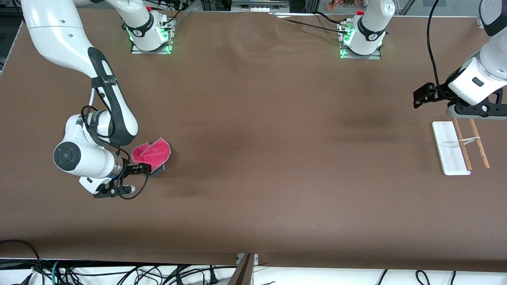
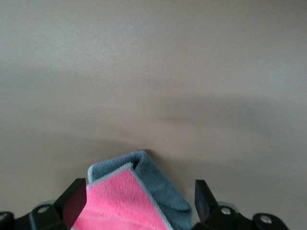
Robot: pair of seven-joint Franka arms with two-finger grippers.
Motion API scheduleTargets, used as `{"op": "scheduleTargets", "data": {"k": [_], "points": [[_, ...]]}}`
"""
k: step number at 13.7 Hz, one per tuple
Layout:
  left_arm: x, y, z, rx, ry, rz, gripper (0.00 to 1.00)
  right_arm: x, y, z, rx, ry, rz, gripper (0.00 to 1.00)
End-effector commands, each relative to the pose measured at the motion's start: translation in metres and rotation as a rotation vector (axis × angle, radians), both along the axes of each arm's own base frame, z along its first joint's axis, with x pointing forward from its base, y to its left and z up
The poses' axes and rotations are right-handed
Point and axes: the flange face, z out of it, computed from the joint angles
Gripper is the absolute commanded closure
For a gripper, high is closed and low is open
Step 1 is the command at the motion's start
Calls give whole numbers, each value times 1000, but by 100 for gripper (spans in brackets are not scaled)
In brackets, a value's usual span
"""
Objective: Pass towel and hang on rack
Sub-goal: 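Lower the right gripper onto the pink-grey towel's corner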
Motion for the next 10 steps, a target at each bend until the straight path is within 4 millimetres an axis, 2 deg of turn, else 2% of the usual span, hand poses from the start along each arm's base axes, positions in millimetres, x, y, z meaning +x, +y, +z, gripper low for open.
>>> {"op": "scheduleTargets", "data": {"k": [1, 7, 8, 10], "points": [[-3, 2, 5, -25, 0, -13, 0, 1, 4, -11, 26, 16, -4, 0], [-3, 2, 4, -25, 3, -13, 0, -12, 4, -18, 22, 111, 18, 0], [-3, 2, 4, -25, 3, -13, 0, -13, 9, -15, 31, 119, 36, 0], [-2, 2, 5, -26, 2, -12, 0, -13, 6, -16, 55, 121, 89, 0]]}}
